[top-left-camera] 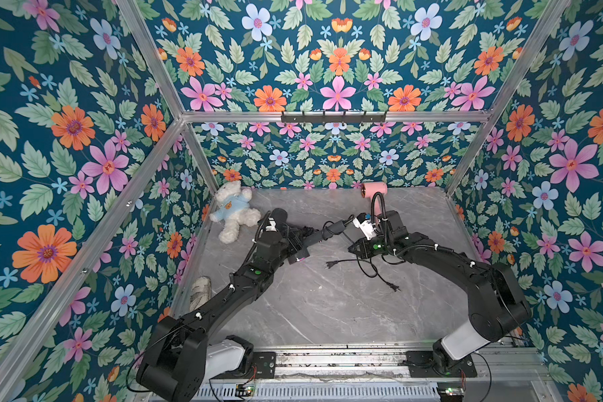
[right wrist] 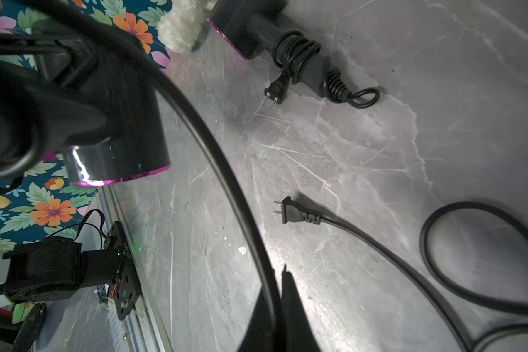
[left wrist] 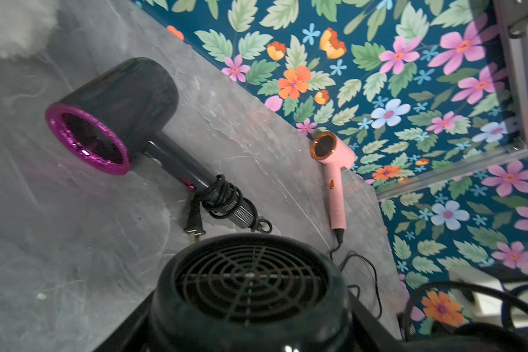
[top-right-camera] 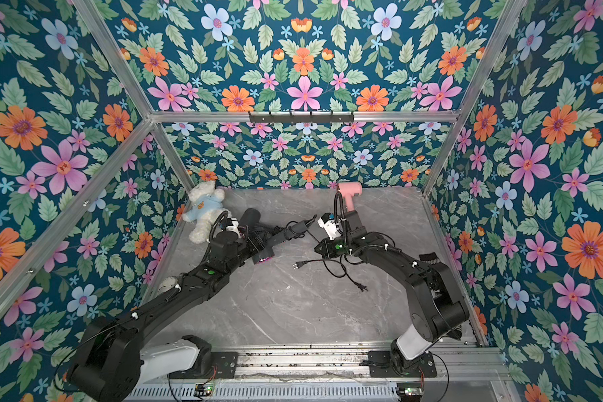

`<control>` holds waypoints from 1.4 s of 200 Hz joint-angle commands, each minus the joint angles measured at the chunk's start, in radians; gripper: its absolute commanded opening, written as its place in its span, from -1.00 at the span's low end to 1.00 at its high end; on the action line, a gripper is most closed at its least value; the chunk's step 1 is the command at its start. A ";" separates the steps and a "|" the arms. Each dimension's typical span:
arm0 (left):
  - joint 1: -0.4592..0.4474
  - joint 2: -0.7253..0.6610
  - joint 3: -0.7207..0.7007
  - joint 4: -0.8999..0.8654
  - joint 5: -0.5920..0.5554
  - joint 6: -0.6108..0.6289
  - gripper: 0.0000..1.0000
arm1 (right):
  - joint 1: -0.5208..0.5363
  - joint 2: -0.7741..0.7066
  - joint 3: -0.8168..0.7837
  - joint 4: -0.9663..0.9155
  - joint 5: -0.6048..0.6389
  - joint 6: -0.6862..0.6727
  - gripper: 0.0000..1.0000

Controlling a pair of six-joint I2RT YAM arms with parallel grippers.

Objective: Wrap the cord around the hair dryer
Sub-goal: Wrap the power cord around the hair dryer.

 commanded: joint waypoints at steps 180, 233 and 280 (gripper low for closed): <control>-0.153 0.164 0.268 -0.543 -0.813 0.416 -1.00 | 0.277 0.147 0.666 -0.999 0.435 -0.343 -1.00; -0.206 0.087 0.236 -0.622 -0.518 0.761 -1.00 | 0.202 0.250 0.906 -1.142 0.527 -0.500 -1.00; -0.229 0.003 0.213 -0.665 -0.006 0.910 -1.00 | 0.151 0.274 0.904 -1.094 0.333 -0.645 -1.00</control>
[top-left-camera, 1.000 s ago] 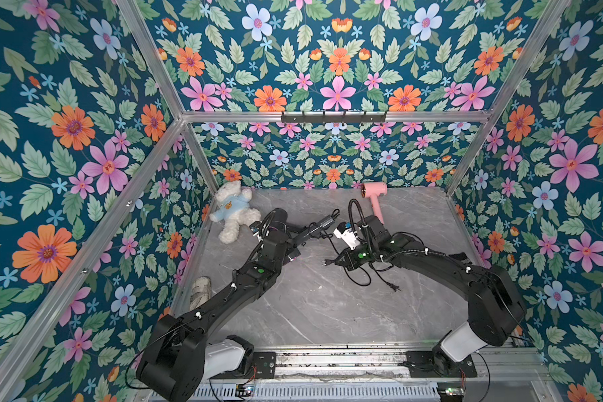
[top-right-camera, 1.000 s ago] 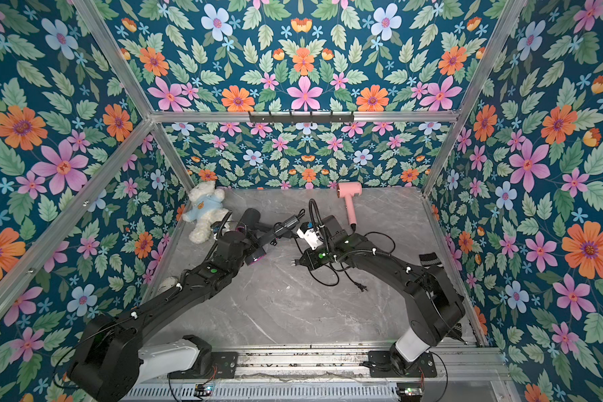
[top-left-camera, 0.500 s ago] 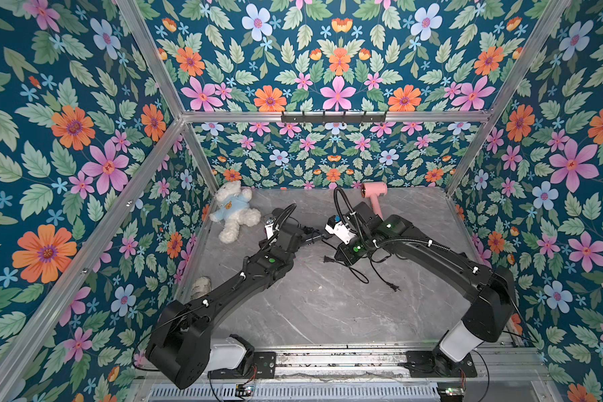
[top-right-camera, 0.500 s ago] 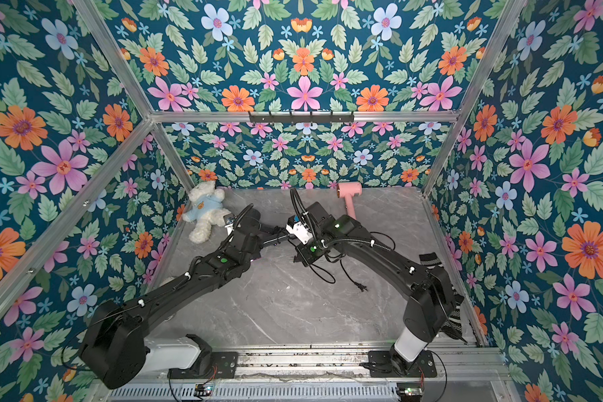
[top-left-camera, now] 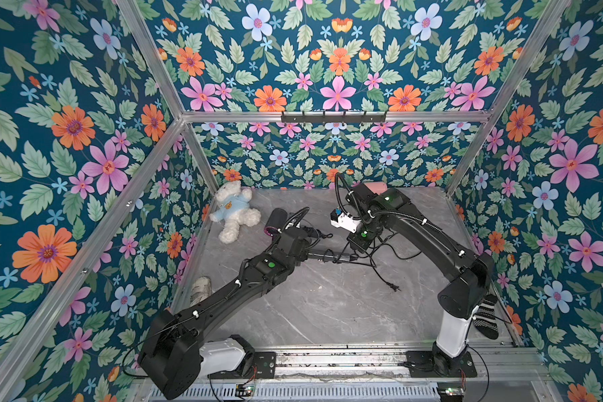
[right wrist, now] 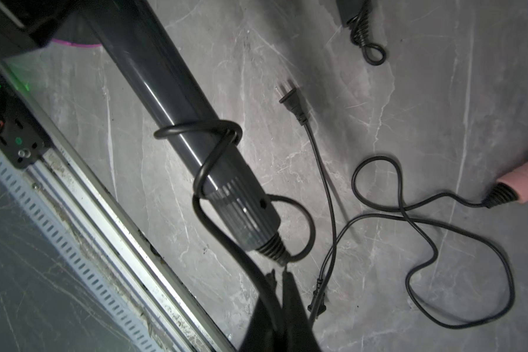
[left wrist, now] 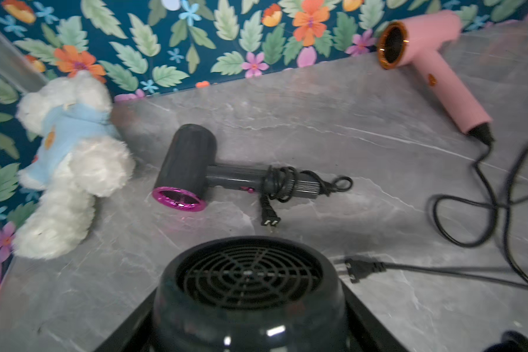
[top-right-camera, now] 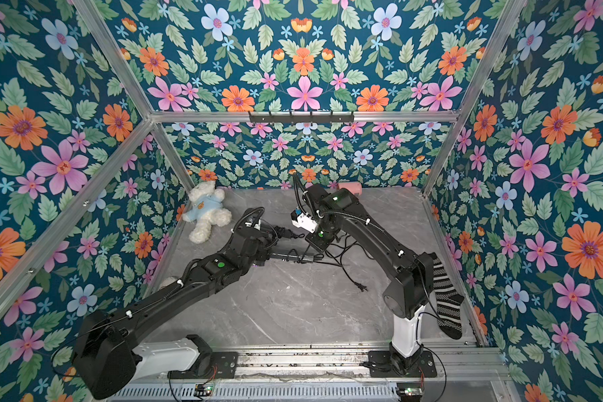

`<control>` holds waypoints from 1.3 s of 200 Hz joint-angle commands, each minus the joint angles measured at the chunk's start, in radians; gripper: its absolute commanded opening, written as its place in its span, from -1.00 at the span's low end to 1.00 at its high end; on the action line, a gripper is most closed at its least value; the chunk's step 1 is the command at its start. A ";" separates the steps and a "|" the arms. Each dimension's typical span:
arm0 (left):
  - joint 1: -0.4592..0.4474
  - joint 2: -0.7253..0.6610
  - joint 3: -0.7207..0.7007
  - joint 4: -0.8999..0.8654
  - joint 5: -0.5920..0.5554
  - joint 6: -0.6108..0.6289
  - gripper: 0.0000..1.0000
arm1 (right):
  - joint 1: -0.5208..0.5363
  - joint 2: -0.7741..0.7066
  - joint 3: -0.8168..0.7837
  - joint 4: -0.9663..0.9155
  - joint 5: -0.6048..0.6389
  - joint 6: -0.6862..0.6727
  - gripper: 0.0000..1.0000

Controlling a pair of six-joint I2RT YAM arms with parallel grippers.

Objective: Wrap the cord around the hair dryer
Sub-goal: Wrap the power cord around the hair dryer.

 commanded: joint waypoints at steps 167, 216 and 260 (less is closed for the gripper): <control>0.073 -0.173 -0.166 0.338 0.708 -0.281 -1.00 | -0.266 -0.085 -0.350 0.458 -0.605 0.117 -0.25; 0.165 -0.189 -0.130 0.282 0.734 -0.387 -1.00 | -0.337 -0.122 -0.478 0.587 -0.678 0.189 -0.03; 0.186 -0.165 -0.061 0.141 0.684 -0.368 -1.00 | -0.356 -0.153 -0.619 0.750 -0.618 0.293 0.62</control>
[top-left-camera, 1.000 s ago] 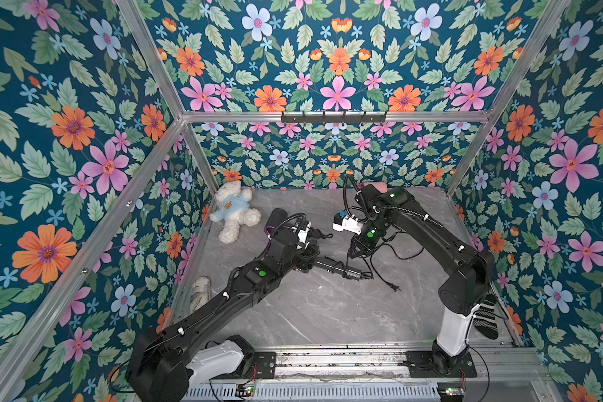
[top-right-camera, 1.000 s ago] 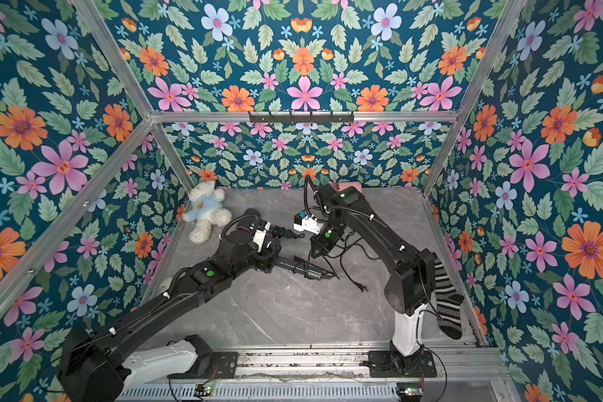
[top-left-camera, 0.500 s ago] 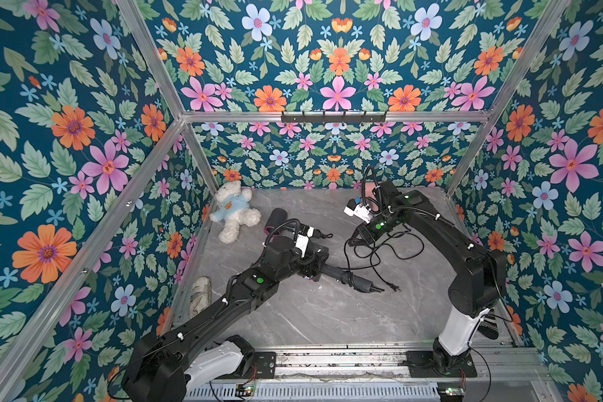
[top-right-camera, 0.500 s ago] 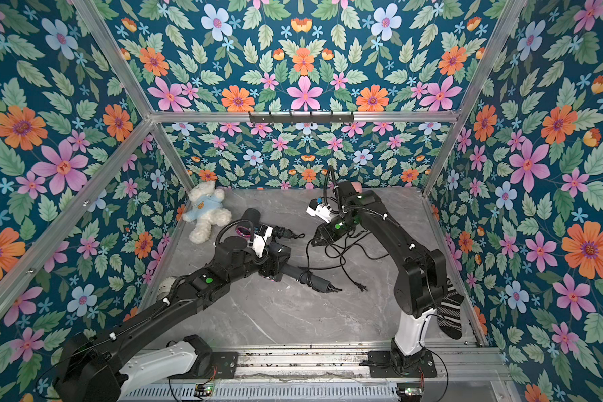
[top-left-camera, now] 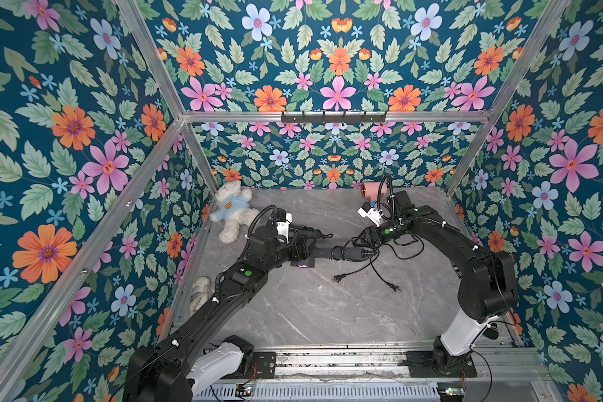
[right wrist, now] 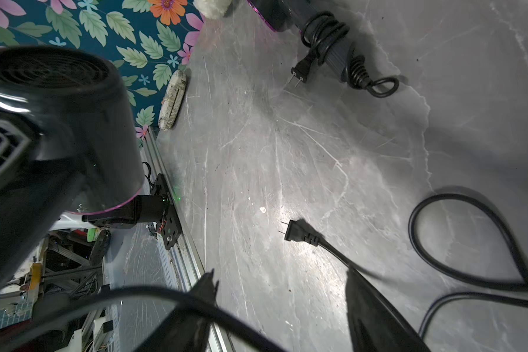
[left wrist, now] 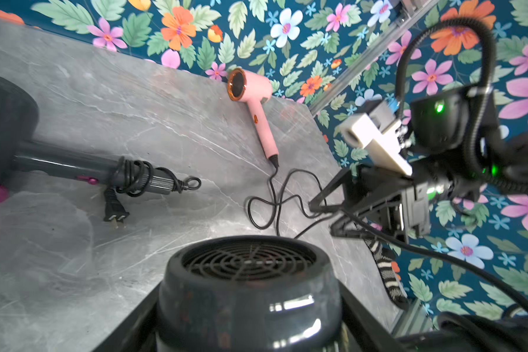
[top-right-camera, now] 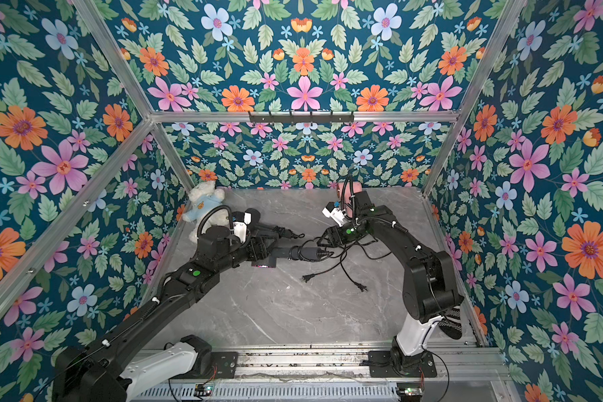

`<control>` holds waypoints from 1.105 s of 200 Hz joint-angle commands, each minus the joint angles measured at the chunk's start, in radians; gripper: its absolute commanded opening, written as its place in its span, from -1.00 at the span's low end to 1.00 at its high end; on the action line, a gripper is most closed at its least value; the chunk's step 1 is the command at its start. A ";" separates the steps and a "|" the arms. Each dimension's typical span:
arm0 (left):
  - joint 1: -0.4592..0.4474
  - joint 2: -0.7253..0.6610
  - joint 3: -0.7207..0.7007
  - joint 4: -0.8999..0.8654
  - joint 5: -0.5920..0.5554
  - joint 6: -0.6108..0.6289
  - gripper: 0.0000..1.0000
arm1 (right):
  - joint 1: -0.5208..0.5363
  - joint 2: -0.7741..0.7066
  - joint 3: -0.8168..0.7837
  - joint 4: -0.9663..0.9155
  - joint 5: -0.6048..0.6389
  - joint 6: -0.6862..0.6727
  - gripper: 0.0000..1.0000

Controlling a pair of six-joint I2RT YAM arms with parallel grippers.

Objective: Wrap the cord around the hair dryer
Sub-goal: Wrap the power cord around the hair dryer.

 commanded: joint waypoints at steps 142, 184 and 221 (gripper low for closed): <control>0.001 0.019 0.034 -0.014 0.037 -0.047 -1.00 | -0.090 0.004 -0.372 0.644 -0.047 0.367 -0.15; 0.004 0.027 0.001 0.056 0.010 -0.110 -1.00 | -0.087 0.052 -0.393 0.660 -0.069 0.437 -0.74; 0.025 0.043 -0.025 0.130 -0.103 -0.212 -1.00 | -0.032 0.020 -0.383 0.480 0.031 0.381 -1.00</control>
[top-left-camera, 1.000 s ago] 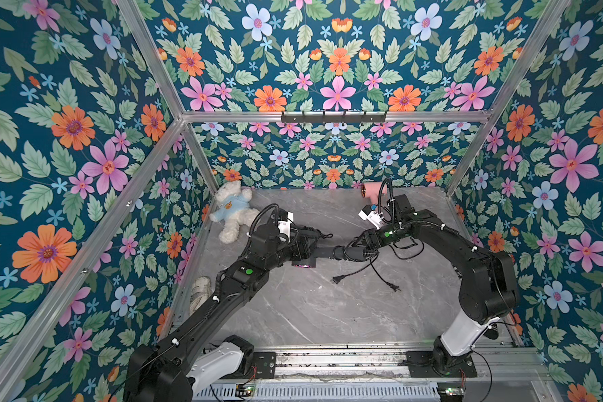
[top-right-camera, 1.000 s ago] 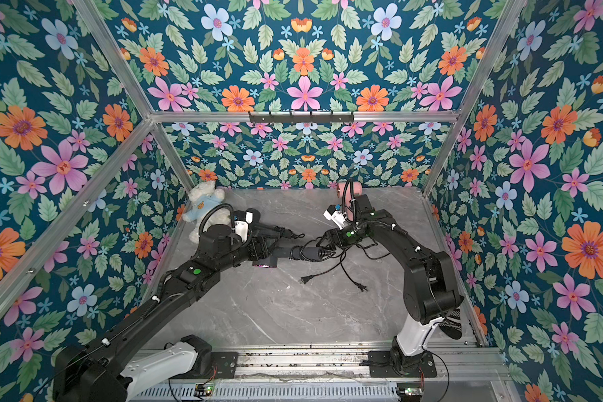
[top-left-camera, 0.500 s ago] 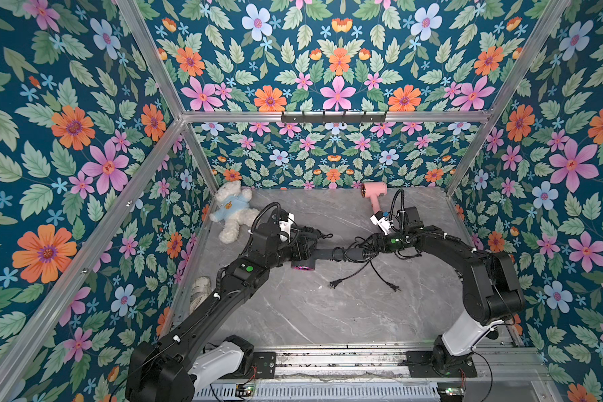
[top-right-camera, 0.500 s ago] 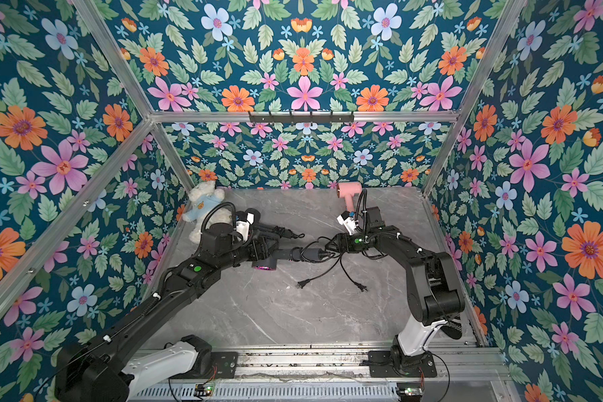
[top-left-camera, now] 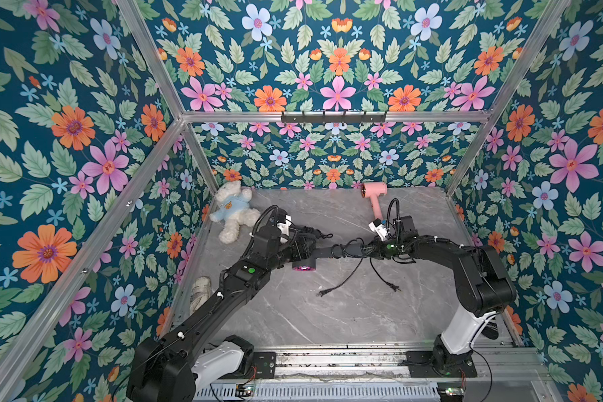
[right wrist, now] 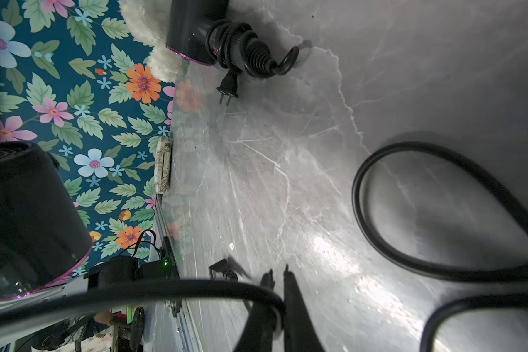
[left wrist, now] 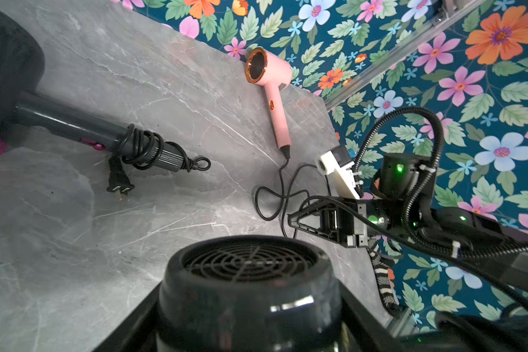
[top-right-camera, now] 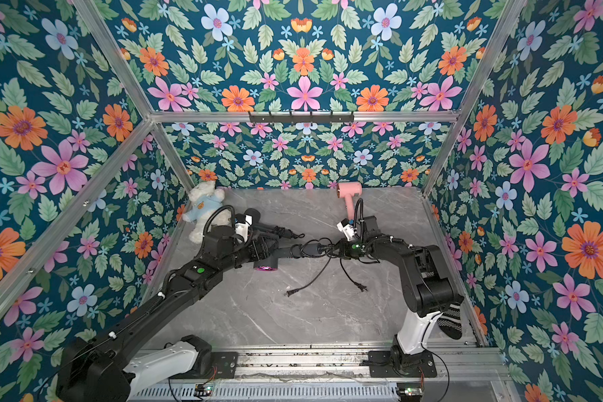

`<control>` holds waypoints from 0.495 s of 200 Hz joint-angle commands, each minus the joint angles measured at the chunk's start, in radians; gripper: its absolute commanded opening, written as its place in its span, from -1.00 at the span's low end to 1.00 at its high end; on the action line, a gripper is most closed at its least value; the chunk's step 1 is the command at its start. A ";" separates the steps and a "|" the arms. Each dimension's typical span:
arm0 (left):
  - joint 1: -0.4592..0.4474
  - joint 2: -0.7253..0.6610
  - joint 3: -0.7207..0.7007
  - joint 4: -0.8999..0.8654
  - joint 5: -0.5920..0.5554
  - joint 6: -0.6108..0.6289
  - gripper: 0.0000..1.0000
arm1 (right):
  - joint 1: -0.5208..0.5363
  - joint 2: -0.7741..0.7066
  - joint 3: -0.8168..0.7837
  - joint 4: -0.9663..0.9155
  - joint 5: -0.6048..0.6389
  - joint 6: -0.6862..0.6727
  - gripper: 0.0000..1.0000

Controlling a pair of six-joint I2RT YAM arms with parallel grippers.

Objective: Wrap the cord around the hair dryer
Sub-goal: Wrap the power cord around the hair dryer.

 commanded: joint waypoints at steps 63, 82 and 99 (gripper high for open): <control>0.023 0.065 0.027 0.028 -0.642 -0.146 -1.00 | 0.333 -0.105 0.122 -0.473 0.198 -0.101 -1.00; 0.043 0.074 -0.006 0.006 -0.799 -0.188 -1.00 | 0.349 -0.171 0.123 -0.499 0.193 -0.085 -1.00; 0.052 0.080 -0.027 -0.002 -0.895 -0.215 -1.00 | 0.359 -0.211 0.140 -0.538 0.192 -0.082 -1.00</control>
